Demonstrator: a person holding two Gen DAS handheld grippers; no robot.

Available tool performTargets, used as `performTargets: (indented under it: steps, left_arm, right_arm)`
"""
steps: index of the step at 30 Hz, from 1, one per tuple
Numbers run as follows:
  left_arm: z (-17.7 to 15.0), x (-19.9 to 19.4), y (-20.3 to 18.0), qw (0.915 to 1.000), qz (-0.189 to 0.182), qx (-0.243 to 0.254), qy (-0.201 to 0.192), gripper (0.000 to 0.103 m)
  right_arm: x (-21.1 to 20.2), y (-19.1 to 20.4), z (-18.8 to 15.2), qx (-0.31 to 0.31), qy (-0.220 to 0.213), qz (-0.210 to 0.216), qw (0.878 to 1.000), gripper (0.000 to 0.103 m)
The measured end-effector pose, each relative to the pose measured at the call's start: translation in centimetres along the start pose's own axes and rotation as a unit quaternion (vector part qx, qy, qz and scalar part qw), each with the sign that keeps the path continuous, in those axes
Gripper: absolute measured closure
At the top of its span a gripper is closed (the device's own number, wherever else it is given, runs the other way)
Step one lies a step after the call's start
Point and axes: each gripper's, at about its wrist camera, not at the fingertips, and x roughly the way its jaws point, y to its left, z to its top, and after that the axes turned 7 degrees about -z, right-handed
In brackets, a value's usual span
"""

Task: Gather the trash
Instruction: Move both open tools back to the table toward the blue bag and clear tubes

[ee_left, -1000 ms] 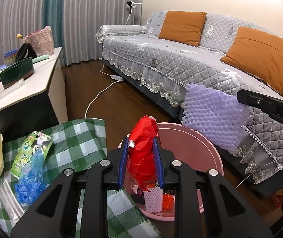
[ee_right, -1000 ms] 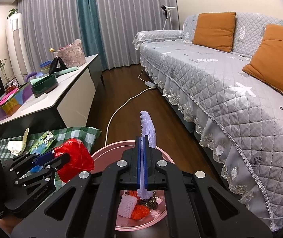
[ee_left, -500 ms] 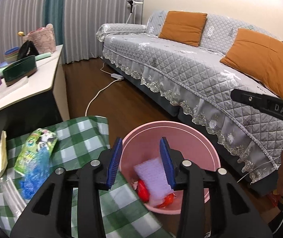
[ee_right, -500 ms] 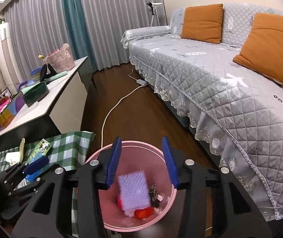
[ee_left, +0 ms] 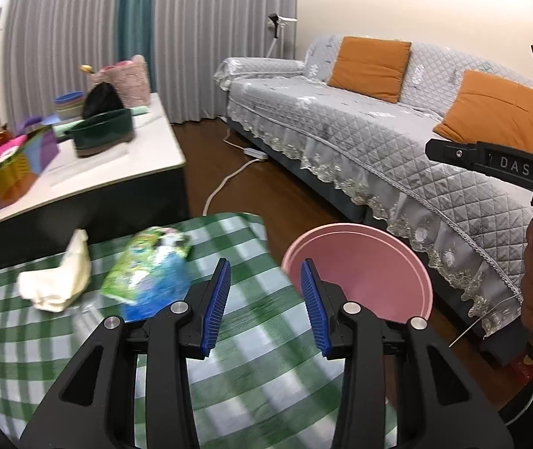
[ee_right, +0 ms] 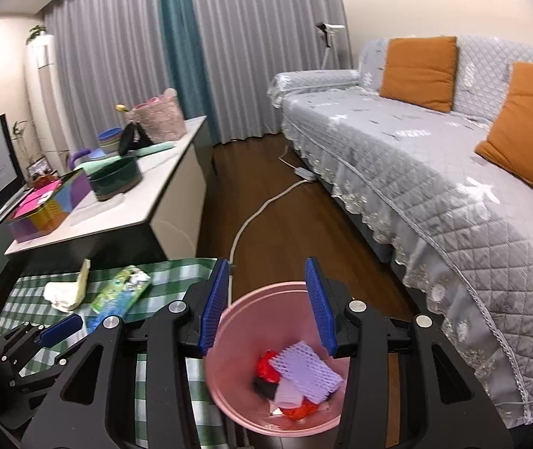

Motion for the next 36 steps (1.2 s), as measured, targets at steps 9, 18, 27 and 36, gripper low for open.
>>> performTargets:
  steps: [9,18,27,36]
  left_arm:
    - [-1.6,-4.9,4.4,0.9986,0.042,-0.026,-0.019,0.064]
    - [-3.1,-6.8,8.0,0.9956,0.076,-0.049,-0.024,0.064]
    - [-3.8,-7.8,10.5,0.993,0.09,-0.07,-0.029,0.064]
    - [-4.4,-8.7,13.4,0.9876,0.116,-0.1,-0.035,0.064]
  right_arm:
    - [-0.7,3.6,0.1,-0.021,-0.008,0.026,0.999,0.059]
    - [-0.2,6.5,-0.3,-0.039,-0.004,0.043,0.998,0.059]
    - [0.4,8.6,-0.5,-0.05,0.0,0.054,0.997,0.059]
    - [1.5,10.6,-1.1,-0.061,0.009,0.072,0.995,0.059]
